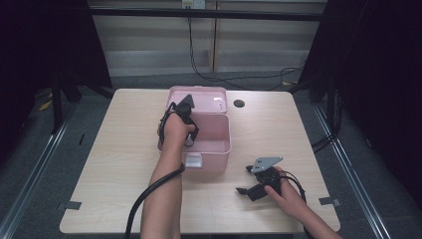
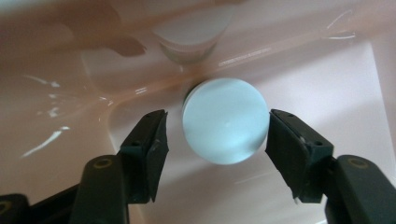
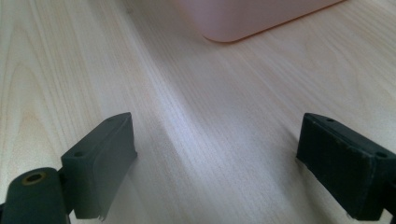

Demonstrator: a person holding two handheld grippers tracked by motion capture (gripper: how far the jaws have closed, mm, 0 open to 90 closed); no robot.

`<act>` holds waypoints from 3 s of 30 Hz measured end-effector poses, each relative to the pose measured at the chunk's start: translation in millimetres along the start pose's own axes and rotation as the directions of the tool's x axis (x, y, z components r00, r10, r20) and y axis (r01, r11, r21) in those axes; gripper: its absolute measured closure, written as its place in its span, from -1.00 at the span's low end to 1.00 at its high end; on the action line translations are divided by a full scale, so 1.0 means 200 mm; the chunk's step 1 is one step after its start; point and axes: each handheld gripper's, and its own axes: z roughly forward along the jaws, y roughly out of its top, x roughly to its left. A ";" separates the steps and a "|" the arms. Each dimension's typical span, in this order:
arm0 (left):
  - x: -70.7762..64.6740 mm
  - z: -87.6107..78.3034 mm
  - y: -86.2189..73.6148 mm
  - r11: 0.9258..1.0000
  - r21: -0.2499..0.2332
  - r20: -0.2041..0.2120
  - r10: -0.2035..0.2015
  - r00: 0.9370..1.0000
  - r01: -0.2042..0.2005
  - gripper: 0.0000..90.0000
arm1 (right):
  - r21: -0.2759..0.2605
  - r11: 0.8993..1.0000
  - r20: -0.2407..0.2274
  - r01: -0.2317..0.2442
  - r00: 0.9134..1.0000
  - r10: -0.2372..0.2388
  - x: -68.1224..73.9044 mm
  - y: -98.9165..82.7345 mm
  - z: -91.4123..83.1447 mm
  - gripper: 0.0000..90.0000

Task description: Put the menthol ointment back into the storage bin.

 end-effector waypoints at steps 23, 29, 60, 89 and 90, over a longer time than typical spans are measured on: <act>0.00 -0.11 -0.01 1.000 0.015 0.017 0.014 1.000 -0.014 -0.37 | 0.000 1.000 0.000 0.000 1.000 0.000 0.00 0.00 0.00 -0.76; -0.02 -0.15 -0.02 0.999 0.010 0.030 0.034 0.999 -0.035 -0.44 | 0.000 1.000 0.000 0.000 1.000 0.000 0.00 0.00 0.00 -0.76; -0.09 -0.36 -0.04 0.994 0.009 0.059 0.107 0.993 -0.107 -0.52 | 0.000 1.000 0.000 0.000 1.000 0.000 0.00 0.00 0.00 -0.76; 0.05 -0.61 -0.18 0.996 0.011 0.061 0.088 0.994 -0.089 -0.51 | 0.002 1.000 -0.002 -0.002 1.000 0.002 0.00 0.00 0.00 -0.76; 0.05 -0.61 -0.18 0.996 0.011 0.061 0.088 0.994 -0.089 -0.50 | 0.002 1.000 -0.002 -0.002 1.000 0.002 0.00 0.00 0.00 -0.76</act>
